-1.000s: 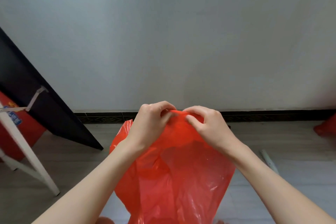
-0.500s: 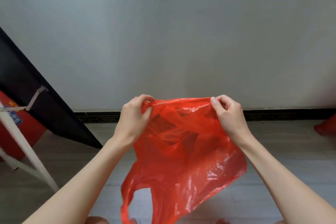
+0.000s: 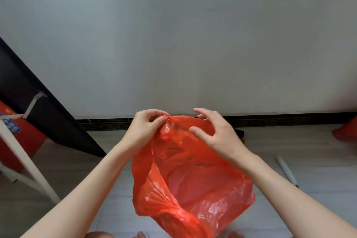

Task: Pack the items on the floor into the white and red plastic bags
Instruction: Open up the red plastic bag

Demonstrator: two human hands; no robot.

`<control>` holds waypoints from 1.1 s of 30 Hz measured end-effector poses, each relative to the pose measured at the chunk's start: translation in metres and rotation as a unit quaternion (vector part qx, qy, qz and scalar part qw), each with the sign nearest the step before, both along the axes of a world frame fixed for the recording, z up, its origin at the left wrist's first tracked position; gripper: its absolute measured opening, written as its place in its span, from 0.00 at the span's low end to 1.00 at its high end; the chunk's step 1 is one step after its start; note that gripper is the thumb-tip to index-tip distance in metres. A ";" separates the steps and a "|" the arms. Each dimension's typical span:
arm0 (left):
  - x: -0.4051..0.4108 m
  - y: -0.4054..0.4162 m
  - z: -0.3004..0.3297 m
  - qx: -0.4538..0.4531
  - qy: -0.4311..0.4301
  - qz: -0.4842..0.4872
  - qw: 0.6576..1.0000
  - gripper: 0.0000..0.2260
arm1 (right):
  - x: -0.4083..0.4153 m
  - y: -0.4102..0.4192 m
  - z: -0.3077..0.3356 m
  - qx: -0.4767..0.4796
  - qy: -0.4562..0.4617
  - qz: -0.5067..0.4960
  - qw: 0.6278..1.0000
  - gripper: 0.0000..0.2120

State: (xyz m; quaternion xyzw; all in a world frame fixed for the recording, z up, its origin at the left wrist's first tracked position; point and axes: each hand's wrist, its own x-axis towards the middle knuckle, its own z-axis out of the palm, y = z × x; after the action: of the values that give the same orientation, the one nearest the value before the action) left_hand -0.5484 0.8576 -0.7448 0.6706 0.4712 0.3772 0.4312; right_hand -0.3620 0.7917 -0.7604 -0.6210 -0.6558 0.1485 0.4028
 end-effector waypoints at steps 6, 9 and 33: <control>0.006 -0.007 0.004 -0.033 -0.049 -0.046 0.997 0.07 | -0.021 0.006 -0.012 -0.003 -0.130 0.074 0.989 0.23; 0.004 -0.007 0.002 -0.033 -0.045 -0.051 0.997 0.08 | -0.023 0.008 -0.017 0.002 -0.169 0.070 0.983 0.16; 0.029 -0.017 -0.016 0.347 0.298 -0.013 0.889 0.19 | 0.013 0.016 0.013 -0.159 0.337 -0.013 0.928 0.18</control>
State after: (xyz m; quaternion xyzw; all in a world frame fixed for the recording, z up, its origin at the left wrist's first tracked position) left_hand -0.5198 0.8410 -0.7608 0.8645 0.4080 0.2932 0.0147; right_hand -0.3486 0.8080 -0.7471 -0.5983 -0.4414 0.4461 0.4981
